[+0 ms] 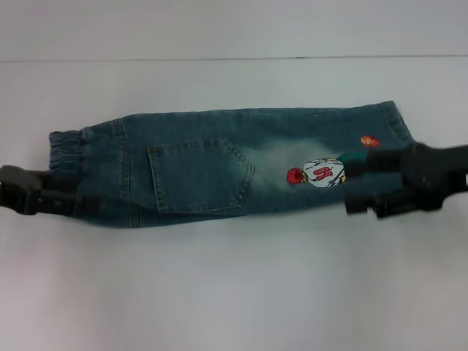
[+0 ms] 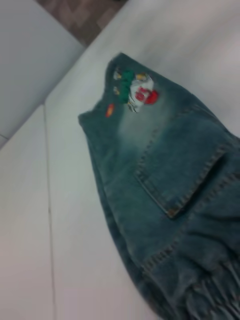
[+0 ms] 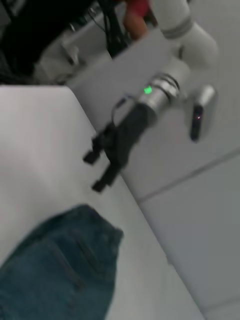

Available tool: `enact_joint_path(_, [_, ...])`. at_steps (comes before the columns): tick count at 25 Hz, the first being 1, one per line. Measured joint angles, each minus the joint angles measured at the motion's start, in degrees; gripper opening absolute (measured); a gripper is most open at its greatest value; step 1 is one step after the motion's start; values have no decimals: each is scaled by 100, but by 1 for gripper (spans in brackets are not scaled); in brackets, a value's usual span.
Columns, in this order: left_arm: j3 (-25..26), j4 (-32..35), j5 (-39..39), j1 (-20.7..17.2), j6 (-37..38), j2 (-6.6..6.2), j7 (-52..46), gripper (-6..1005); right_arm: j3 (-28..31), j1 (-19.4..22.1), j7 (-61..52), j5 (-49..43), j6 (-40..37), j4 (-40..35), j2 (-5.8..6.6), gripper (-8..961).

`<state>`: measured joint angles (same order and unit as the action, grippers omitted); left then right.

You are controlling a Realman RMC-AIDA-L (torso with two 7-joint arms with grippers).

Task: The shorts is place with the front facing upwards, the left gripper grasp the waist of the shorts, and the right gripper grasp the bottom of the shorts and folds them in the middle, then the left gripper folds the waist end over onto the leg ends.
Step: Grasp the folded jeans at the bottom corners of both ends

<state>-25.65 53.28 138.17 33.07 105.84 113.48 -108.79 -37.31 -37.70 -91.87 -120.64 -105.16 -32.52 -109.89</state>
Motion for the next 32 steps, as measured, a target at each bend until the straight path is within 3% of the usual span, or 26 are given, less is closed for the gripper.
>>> enact_joint_path(10, [-93,44,901,-49,-1141,25,-325,881,-271,6,15,-4,-228,38,-60,901])
enact_joint_path(16, [-487,-9,1303,-17,-1869,163,-568,875,-317,-17,20,-4,-197,43,-102,900])
enact_joint_path(25, [-955,-200,1339,111,-2321,278,-717,866,-339,-16,31,-13,-137,46,-131,896])
enact_joint_path(32, [-987,-302,1406,172,-2320,229,-827,840,-339,15,48,-49,13,62,-146,891])
